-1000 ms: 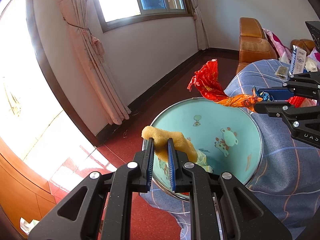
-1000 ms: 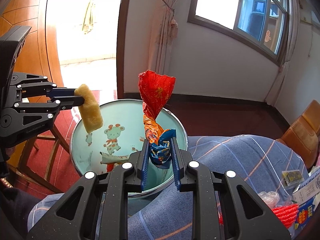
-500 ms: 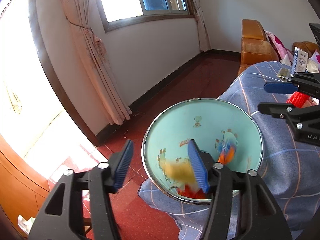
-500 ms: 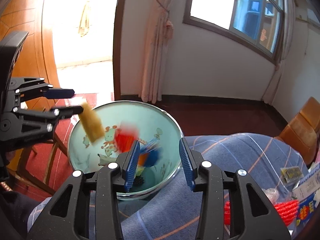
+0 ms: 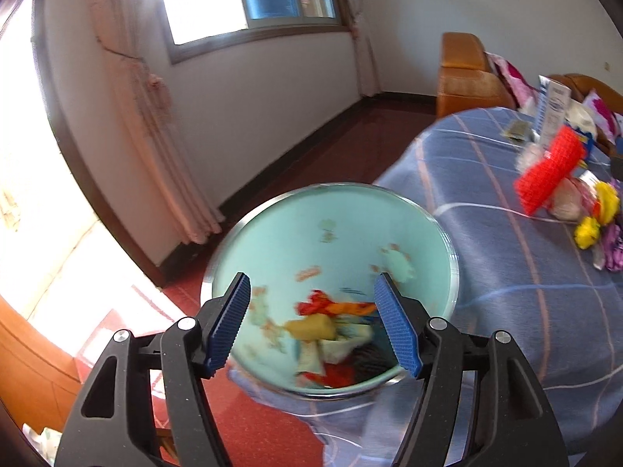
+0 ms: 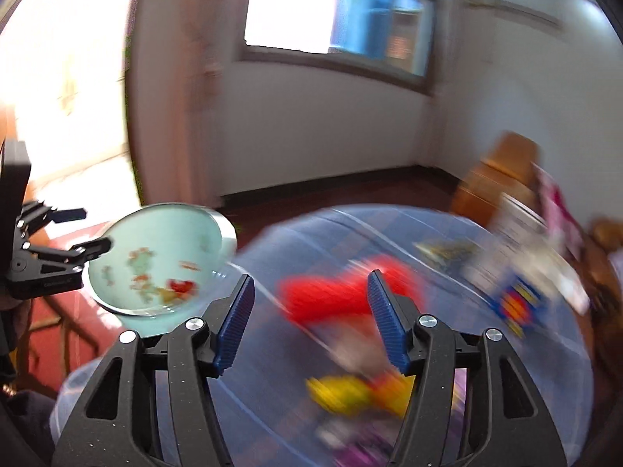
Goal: Collect trash
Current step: 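Grasp the red mesh net with the left gripper, then grasp the purple wrapper with the right gripper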
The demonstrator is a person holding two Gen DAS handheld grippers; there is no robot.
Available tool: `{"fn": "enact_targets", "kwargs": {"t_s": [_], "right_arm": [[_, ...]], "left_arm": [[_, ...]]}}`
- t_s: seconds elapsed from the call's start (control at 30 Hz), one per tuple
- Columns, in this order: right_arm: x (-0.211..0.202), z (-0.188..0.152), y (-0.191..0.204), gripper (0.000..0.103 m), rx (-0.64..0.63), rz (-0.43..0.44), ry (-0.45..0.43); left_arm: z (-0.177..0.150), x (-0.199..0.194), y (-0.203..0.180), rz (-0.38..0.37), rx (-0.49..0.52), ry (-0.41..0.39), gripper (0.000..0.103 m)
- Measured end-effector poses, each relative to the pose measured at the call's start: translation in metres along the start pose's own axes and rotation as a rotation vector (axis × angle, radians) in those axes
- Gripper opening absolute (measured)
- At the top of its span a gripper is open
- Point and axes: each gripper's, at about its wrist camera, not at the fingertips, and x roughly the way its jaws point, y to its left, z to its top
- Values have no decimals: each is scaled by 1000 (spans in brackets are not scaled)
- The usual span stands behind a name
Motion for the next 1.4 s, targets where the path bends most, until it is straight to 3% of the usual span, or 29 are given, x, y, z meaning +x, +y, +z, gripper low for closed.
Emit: {"fn": "enact_targets", "kwargs": {"t_s": [0.17, 0.3, 0.47, 0.63, 0.67, 0.7, 0.8, 1.1, 1.37, 1.4], "right_arm": [[-25, -51, -76, 65, 195, -146, 70], [-36, -81, -112, 66, 292, -193, 87], [-47, -101, -131, 67, 377, -217, 73], [-48, -107, -137, 69, 412, -207, 74], [-49, -108, -137, 69, 416, -205, 75], [-49, -108, -138, 69, 417, -202, 75], [-46, -107, -138, 69, 416, -187, 78], [-39, -99, -134, 69, 425, -167, 72], [-22, -71, -137, 68, 429, -150, 56], [-14, -64, -136, 64, 415, -149, 58]], "left_arm": [[7, -5, -43, -87, 60, -13, 65], [24, -9, -82, -153, 115, -50, 65], [42, -3, -128, -231, 160, -78, 65], [47, 27, -167, -304, 200, -23, 63], [49, 32, -168, -314, 199, -12, 54], [50, 38, -171, -326, 203, 4, 37], [53, 47, -171, -364, 197, 40, 7], [55, 20, -143, -355, 199, -8, 4], [35, -10, -111, -247, 233, -40, 4], [31, -10, -106, -233, 231, -35, 4]]}}
